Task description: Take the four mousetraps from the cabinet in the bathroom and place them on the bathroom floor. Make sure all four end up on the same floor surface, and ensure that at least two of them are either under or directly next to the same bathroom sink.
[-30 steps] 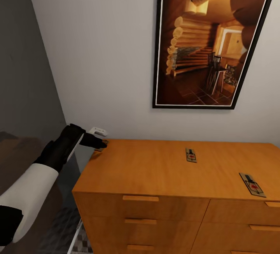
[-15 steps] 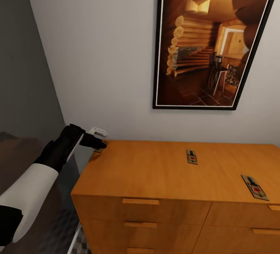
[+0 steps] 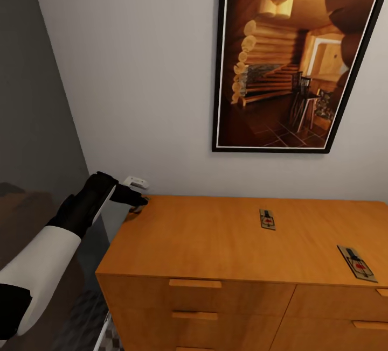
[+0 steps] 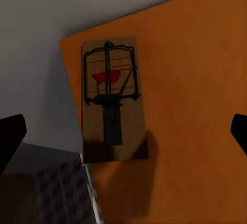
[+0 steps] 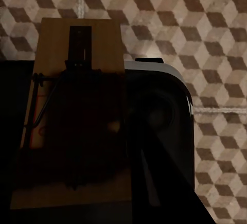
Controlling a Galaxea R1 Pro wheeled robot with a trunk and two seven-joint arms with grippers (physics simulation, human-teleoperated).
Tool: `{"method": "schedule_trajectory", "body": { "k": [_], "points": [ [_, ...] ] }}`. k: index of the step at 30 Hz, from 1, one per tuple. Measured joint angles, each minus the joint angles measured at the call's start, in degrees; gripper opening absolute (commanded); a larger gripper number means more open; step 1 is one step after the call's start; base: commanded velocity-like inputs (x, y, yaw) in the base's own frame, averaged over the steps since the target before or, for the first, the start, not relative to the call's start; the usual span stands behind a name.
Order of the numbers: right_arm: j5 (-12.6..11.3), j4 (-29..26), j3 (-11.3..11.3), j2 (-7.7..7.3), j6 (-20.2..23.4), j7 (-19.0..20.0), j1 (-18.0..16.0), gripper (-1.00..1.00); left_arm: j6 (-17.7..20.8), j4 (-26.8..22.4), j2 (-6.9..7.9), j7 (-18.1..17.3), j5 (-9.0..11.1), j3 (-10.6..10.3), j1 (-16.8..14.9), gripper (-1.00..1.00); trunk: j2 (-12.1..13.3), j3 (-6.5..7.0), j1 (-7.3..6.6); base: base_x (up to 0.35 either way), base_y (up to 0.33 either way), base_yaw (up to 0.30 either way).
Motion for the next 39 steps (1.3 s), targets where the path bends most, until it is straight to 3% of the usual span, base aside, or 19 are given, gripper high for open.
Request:
{"method": "schedule_trajectory", "body": {
  "k": [23,39],
  "points": [
    [0.00,0.00,-0.01,0.16,-0.01,-0.01,0.00,-1.00,-0.08,1.14,0.00,-0.02,0.00,-0.03,0.00,1.00,0.00,-1.10,-0.01,0.010,0.000,0.000],
    [0.00,0.00,-0.01,0.17,-0.06,-0.01,0.00,-1.00,-0.10,2.33,-0.09,-0.02,-0.09,-0.03,0.00,1.00,0.00,-1.18,0.00,0.044,0.000,0.000]
  ]
}}
